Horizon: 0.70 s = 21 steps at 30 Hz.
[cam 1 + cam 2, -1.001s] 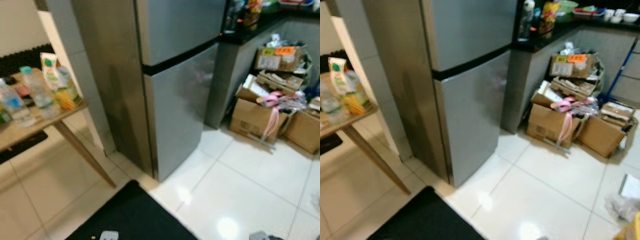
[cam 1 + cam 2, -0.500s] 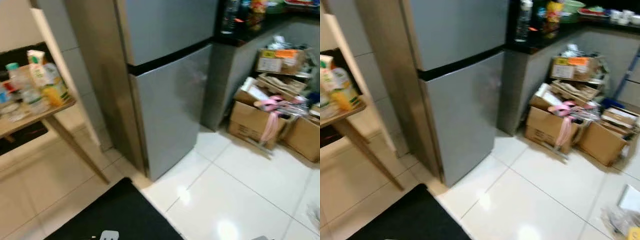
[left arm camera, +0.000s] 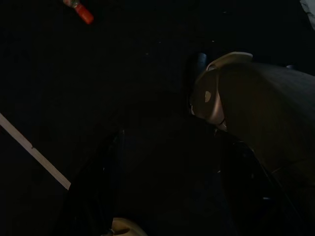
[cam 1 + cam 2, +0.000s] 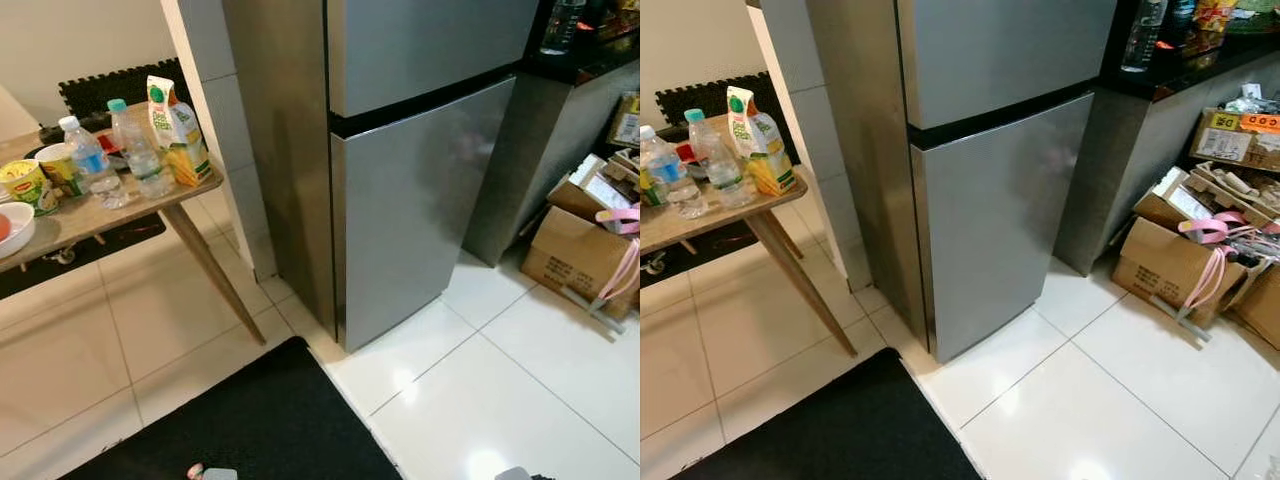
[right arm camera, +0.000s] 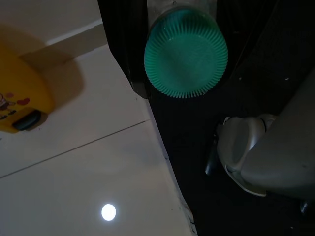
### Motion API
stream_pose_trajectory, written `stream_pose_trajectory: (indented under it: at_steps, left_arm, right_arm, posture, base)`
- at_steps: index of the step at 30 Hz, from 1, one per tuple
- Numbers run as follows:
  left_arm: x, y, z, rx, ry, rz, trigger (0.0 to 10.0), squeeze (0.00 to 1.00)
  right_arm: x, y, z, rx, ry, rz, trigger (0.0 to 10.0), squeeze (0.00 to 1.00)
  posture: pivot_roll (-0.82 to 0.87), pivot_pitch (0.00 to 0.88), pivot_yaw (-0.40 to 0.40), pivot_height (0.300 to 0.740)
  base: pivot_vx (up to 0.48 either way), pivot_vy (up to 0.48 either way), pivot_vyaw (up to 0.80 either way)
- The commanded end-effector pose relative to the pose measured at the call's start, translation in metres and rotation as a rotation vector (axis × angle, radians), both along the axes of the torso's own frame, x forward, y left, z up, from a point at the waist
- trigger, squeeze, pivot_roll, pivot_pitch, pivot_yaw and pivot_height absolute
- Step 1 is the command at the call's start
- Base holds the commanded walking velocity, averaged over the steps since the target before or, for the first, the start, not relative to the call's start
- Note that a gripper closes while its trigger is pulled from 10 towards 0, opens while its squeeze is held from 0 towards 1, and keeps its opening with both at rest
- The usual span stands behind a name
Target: Restocking fridge
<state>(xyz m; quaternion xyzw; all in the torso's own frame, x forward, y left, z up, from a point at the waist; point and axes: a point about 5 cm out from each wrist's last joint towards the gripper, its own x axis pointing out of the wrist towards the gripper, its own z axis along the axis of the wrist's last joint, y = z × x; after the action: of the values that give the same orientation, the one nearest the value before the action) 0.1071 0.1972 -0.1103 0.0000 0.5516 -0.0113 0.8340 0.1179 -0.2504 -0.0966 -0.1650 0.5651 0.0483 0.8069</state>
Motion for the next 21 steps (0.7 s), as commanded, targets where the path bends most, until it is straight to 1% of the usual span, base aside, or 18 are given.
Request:
stream_pose_trajectory:
  at_steps: [1,4,12,21]
  left_arm:
    - [-0.0019,-0.0044,-0.0011,-0.015,0.006,0.013,10.0,0.00]
    - [-0.0016,-0.0042,-0.0010,-0.015,0.005,0.014,10.0,0.00]
    - [-0.0014,-0.0043,-0.0010,-0.016,0.004,0.012,10.0,0.00]
    - [-0.0030,-0.0031,-0.0013,-0.010,0.010,0.006,10.0,0.00]
  right_arm:
    - [0.0011,0.0011,-0.0001,-0.001,0.003,0.002,10.0,0.00]
    - [0.0033,0.0026,0.0004,0.013,0.000,0.018,10.0,0.00]
    - [0.0031,0.0036,0.0000,0.019,0.004,0.017,10.0,0.00]
    - [0.0061,0.0055,0.0002,0.006,-0.007,0.013,10.0,0.00]
  posture:
    - [-0.08,0.000,-0.009,0.740]
    - [-0.08,0.000,-0.009,0.740]
    - [-0.09,0.000,-0.007,0.740]
    - [-0.08,0.000,-0.005,0.740]
  base:
    - [0.000,0.000,0.00]
    - [0.000,0.000,0.00]
    - [0.000,0.000,0.80]
    - [0.000,0.000,0.00]
